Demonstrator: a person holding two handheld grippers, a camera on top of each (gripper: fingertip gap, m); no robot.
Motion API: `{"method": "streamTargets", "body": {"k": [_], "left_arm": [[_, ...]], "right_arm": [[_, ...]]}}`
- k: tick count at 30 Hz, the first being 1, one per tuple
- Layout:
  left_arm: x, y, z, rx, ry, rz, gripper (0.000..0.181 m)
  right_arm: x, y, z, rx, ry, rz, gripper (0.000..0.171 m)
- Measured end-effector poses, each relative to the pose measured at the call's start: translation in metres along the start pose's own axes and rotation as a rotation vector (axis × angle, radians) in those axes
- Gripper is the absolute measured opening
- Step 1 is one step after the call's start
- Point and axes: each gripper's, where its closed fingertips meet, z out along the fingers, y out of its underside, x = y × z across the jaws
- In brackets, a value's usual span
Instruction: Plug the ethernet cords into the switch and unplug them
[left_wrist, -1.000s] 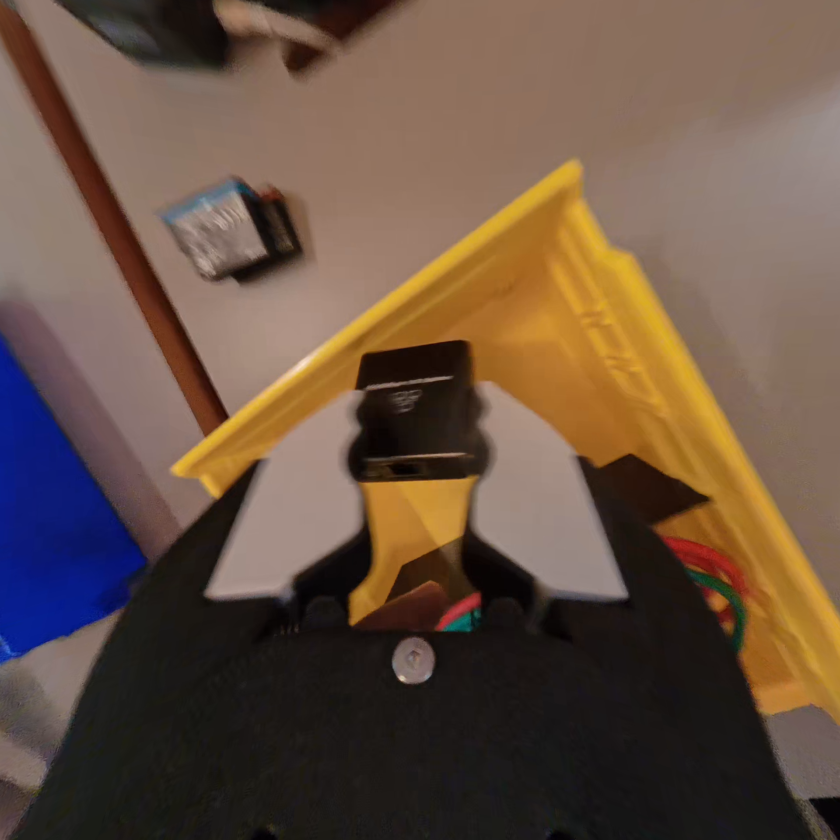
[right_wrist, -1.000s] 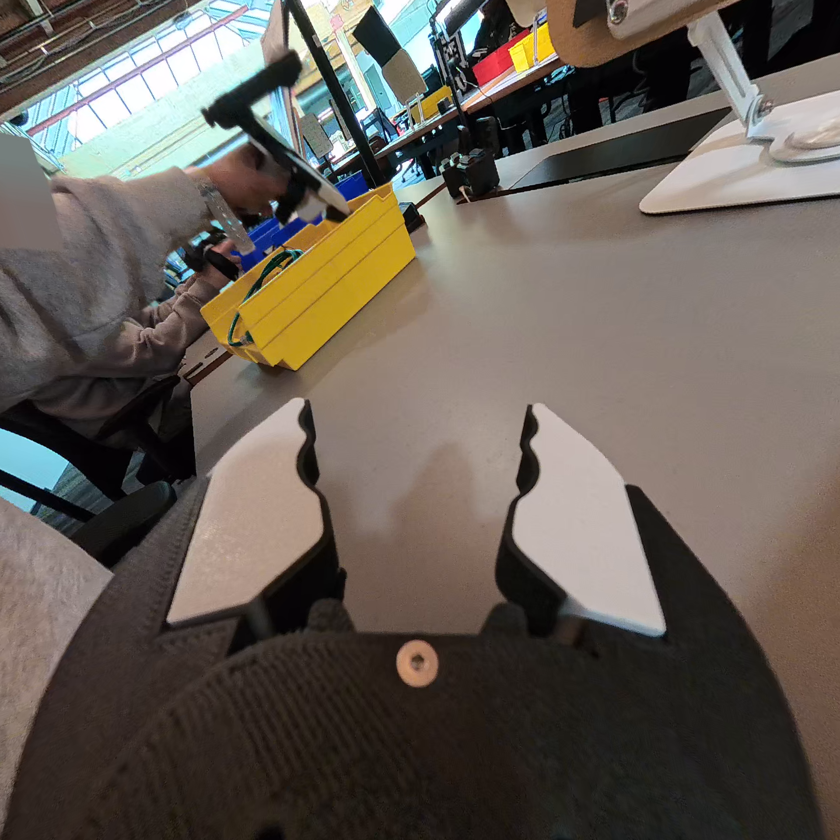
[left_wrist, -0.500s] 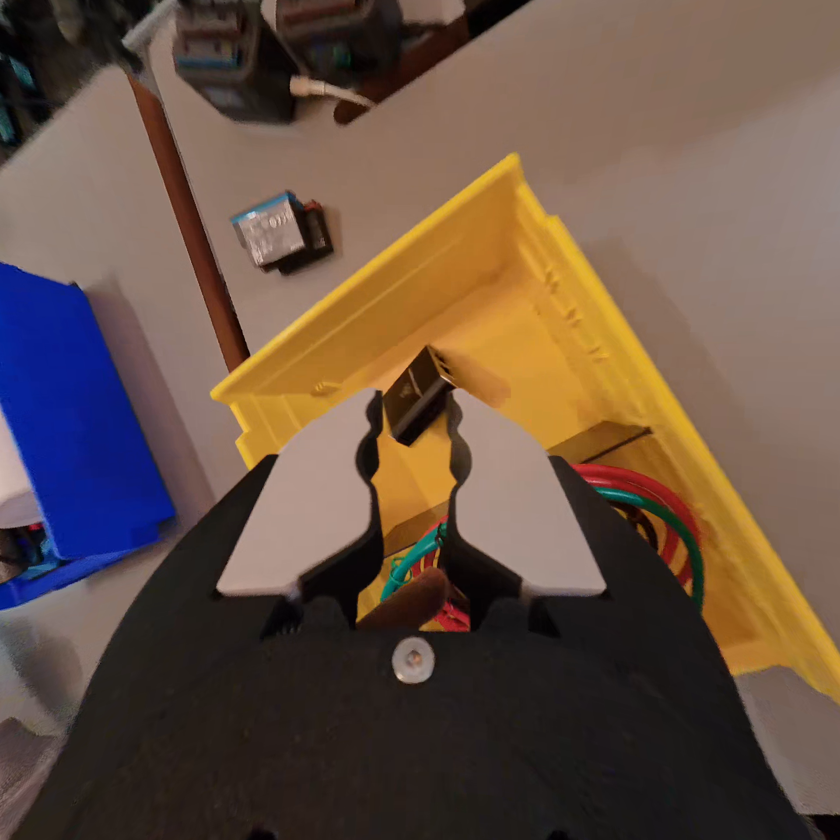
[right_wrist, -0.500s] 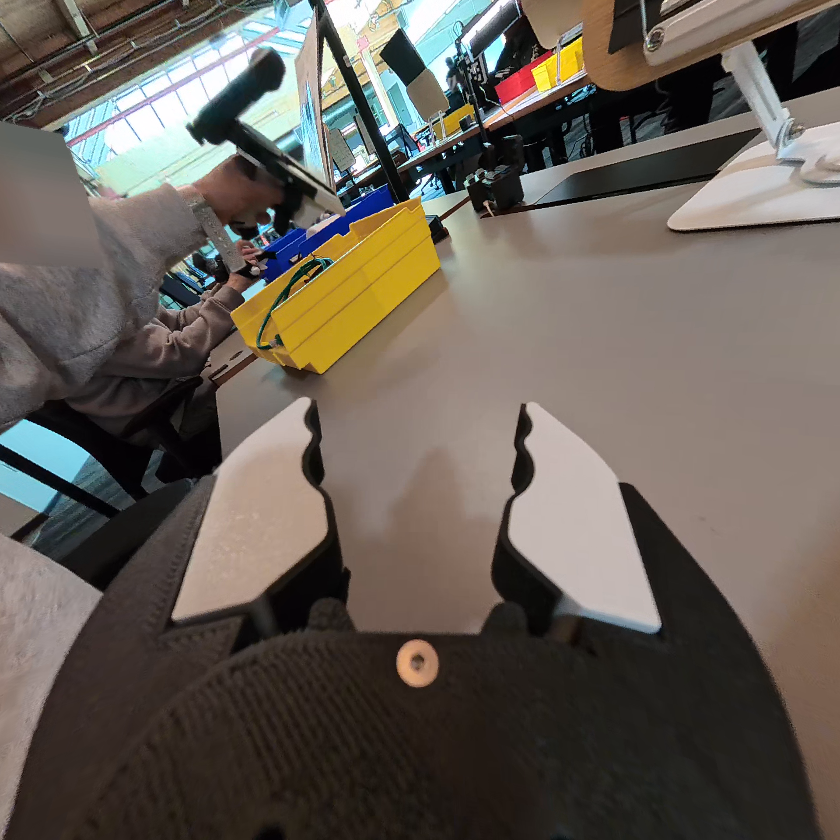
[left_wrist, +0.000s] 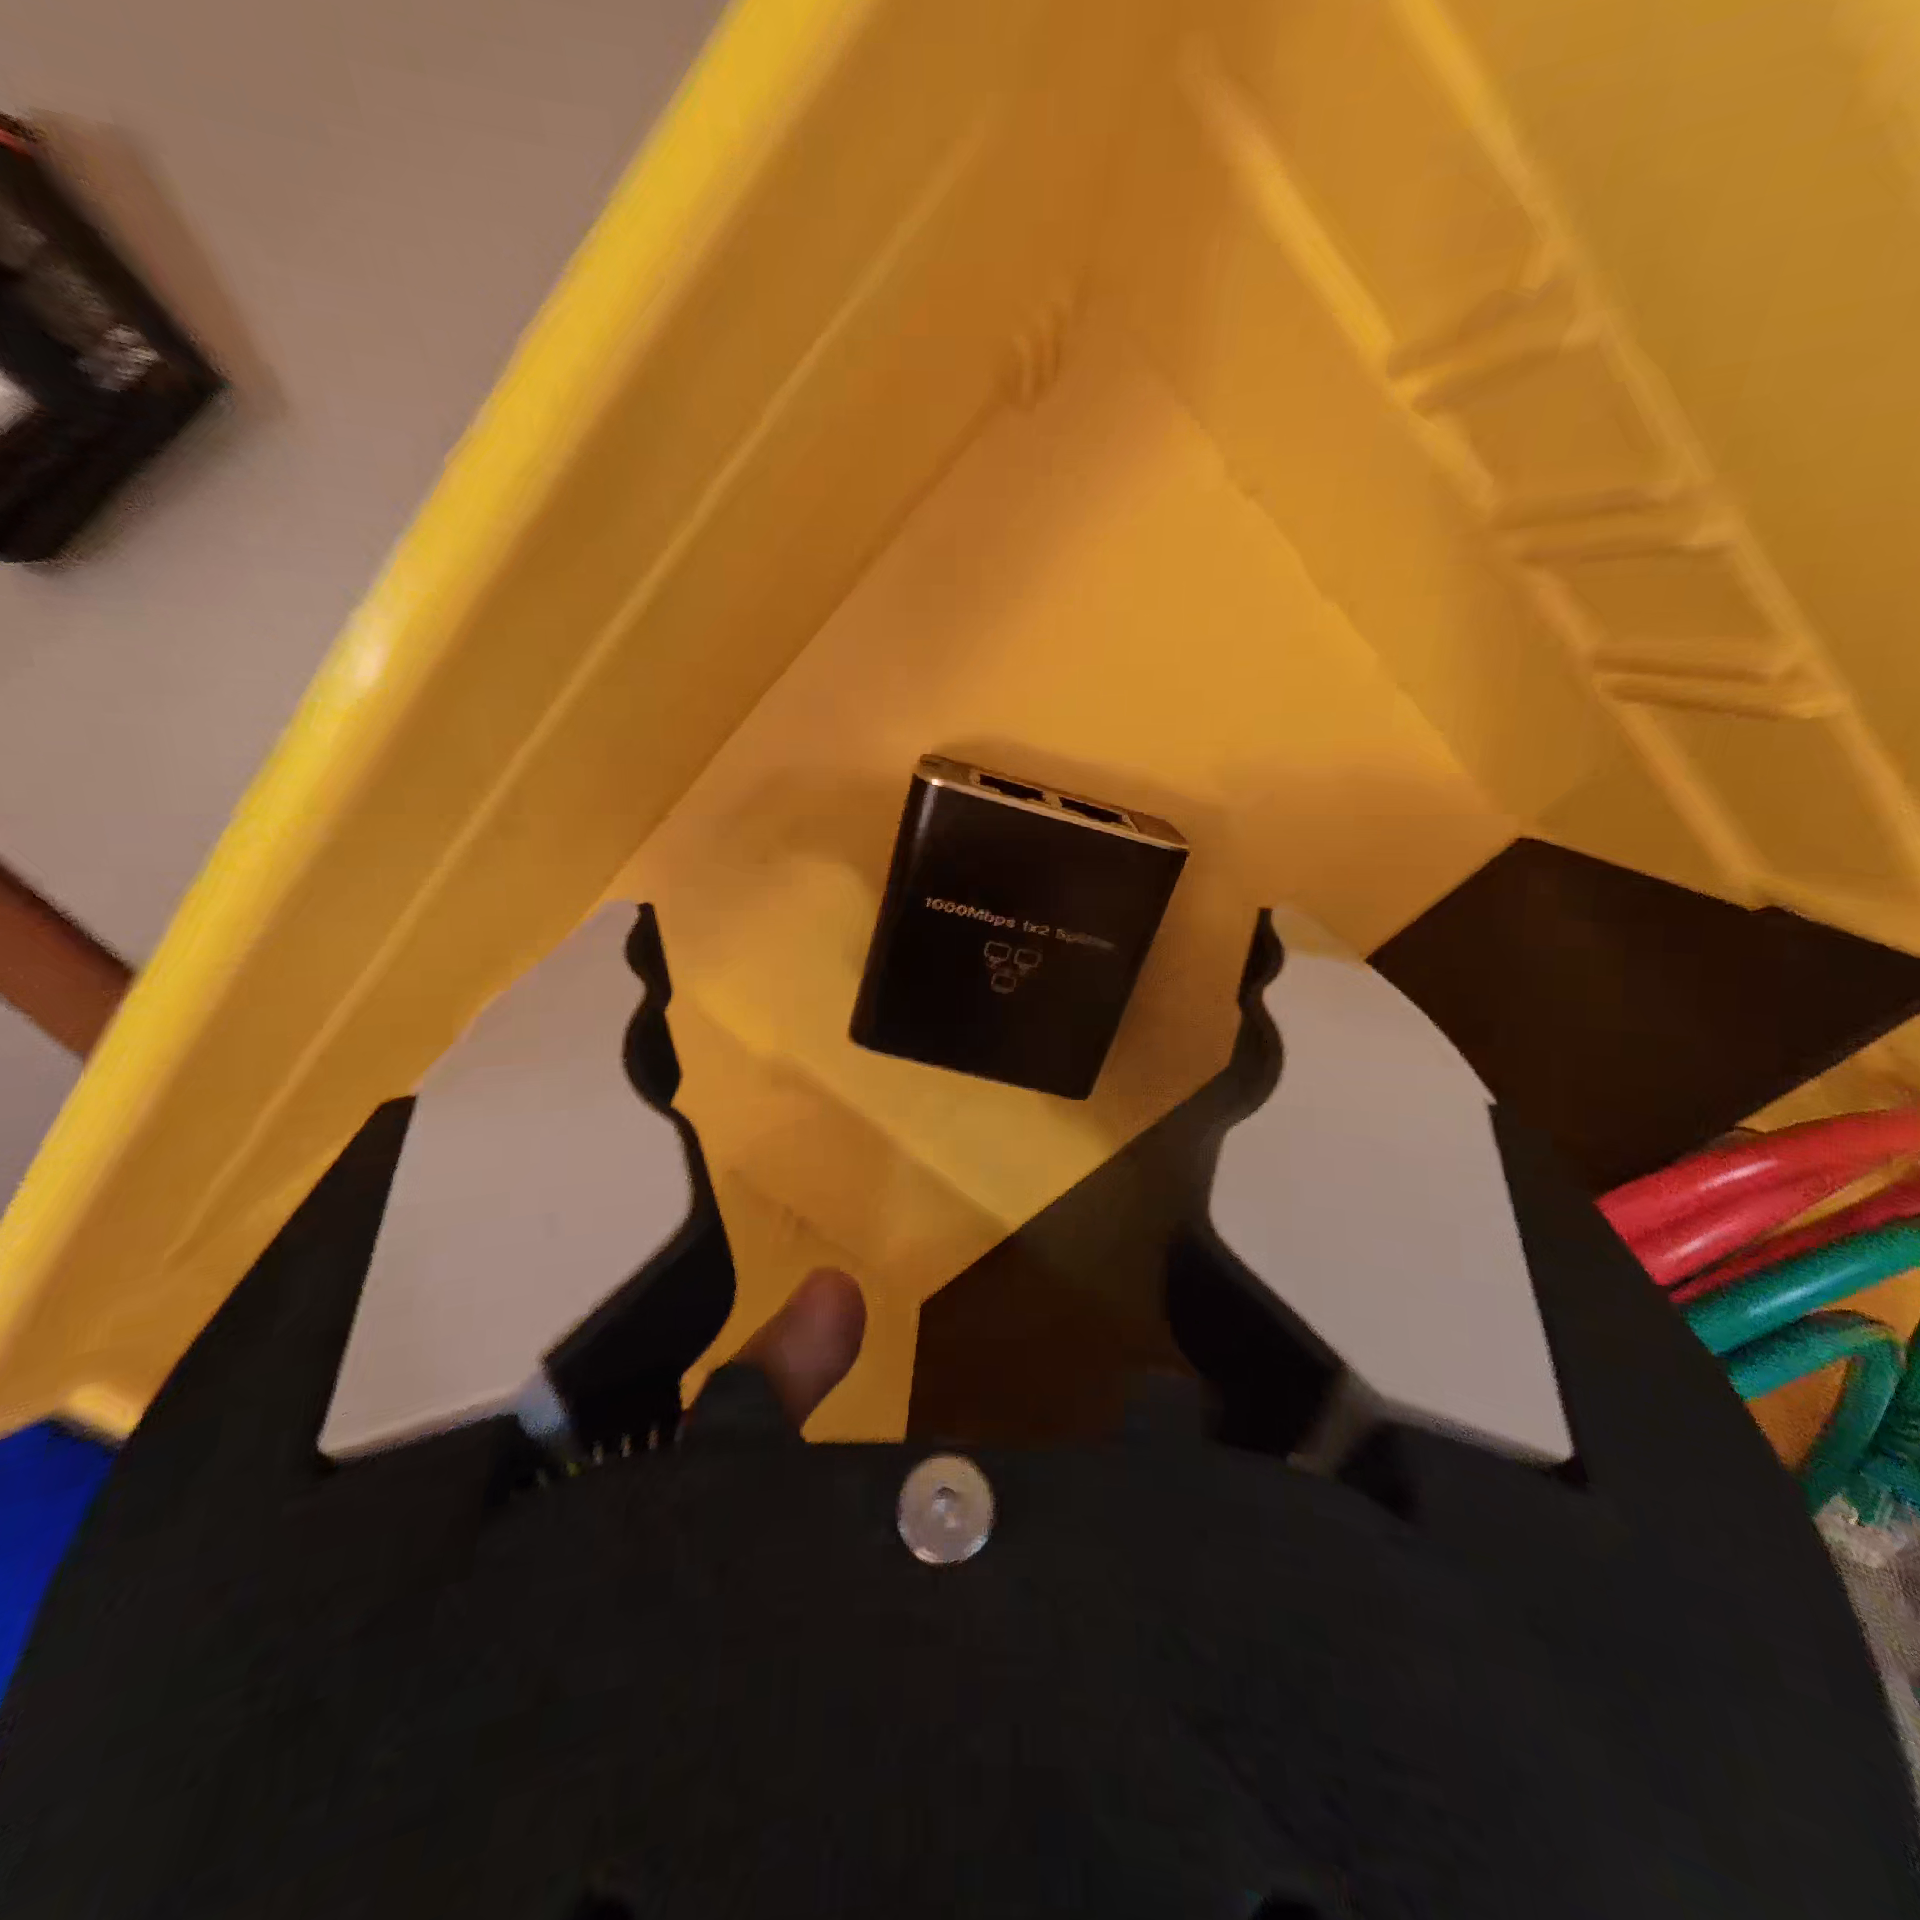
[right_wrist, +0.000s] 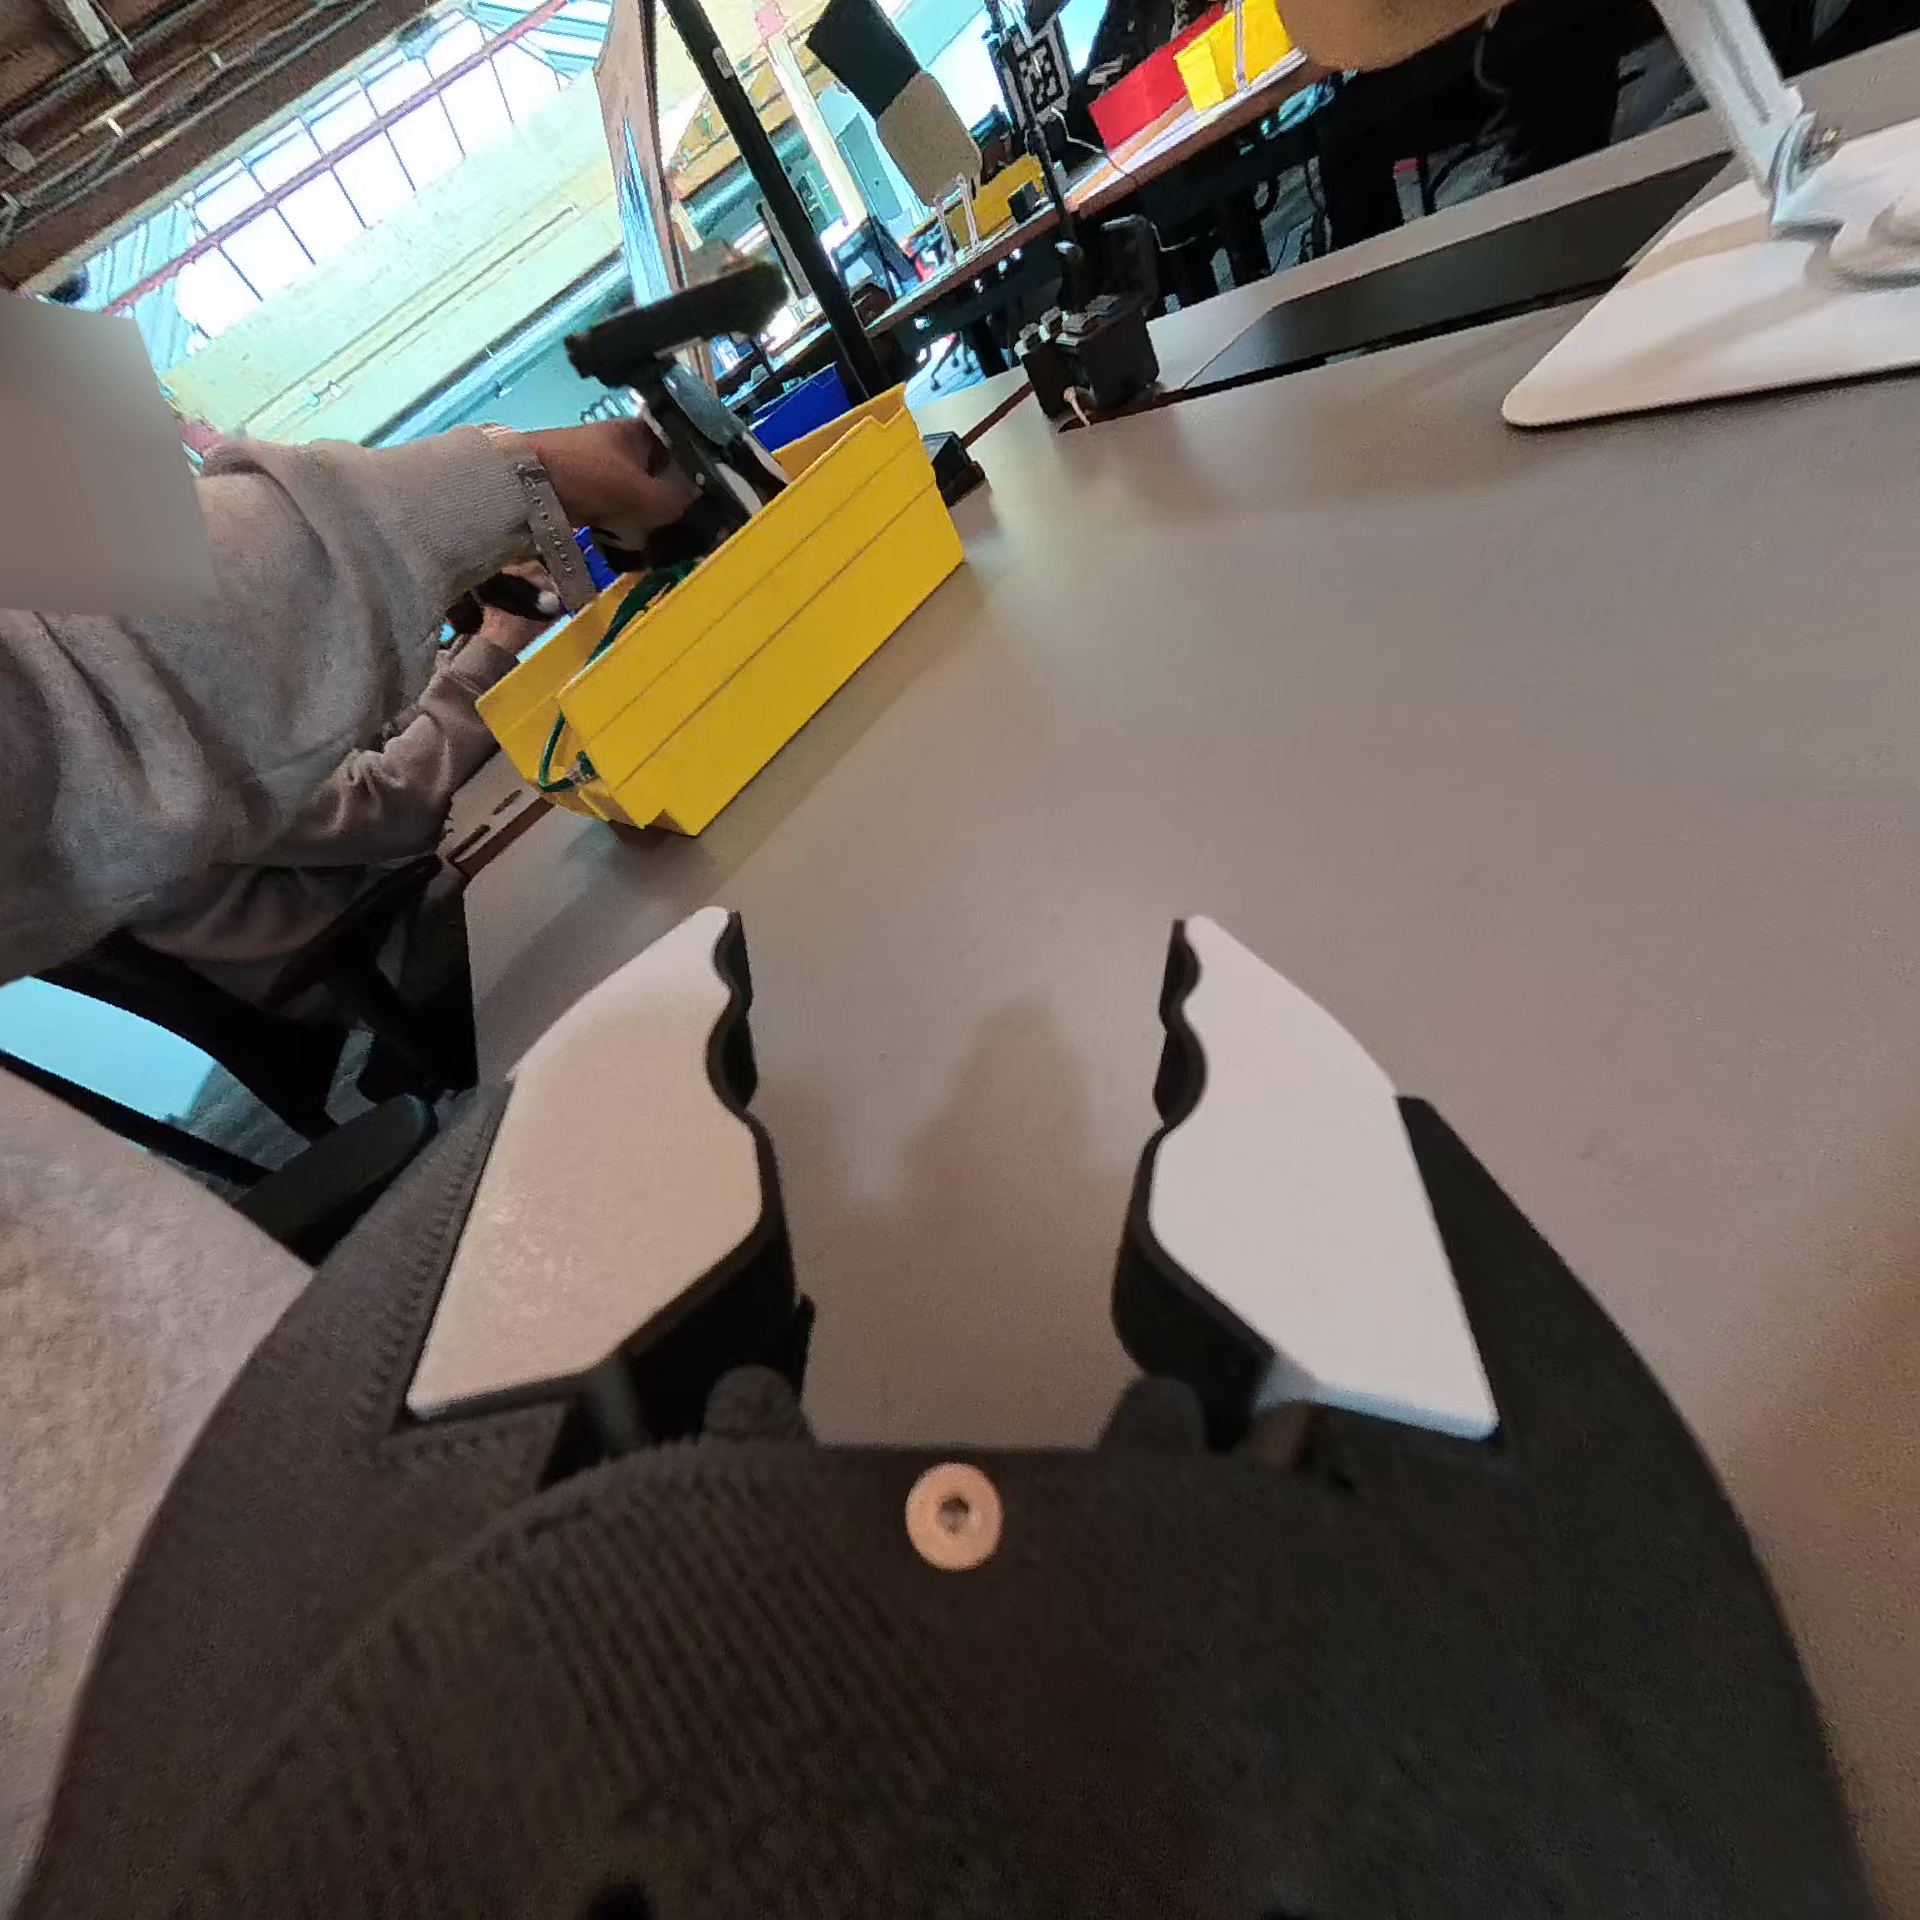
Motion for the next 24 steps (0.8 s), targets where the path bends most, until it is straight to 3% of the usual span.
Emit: {"method": "streamTargets", "body": {"k": [1,5,7,9,12,16,20,24], "left_arm": [[0.002,0.003,0.006,-0.037,0.024,0.012,0.11],[0.005,0.018,0.025,-0.198,0.022,0.076,0.093],[0.008,0.013,0.023,-0.201,0.01,0.127,0.064],[-0.009,0.0,0.015,-0.138,-0.162,0.188,0.062],[-0.018,-0.018,-0.015,-0.017,-0.291,0.209,0.062],[-0.009,-0.049,-0.091,0.238,-0.439,0.19,0.061],[0.063,-0.077,-0.165,0.529,-0.427,0.208,0.061],[0.183,-0.087,-0.185,0.765,-0.283,0.264,0.061]], "right_arm": [[0.002,0.0,0.001,0.004,-0.006,0.025,0.076],[0.011,-0.004,0.0,0.035,-0.021,0.132,0.074],[0.013,-0.004,0.001,0.039,-0.024,0.158,0.073],[0.013,-0.004,0.001,0.036,-0.028,0.156,0.071],[0.009,-0.004,0.001,0.035,-0.031,0.128,0.07],[0.004,-0.006,-0.003,0.046,-0.029,0.078,0.071],[-0.011,-0.01,-0.008,0.052,-0.055,0.02,0.07],[-0.027,-0.01,-0.011,0.054,-0.077,-0.057,0.07]]}}
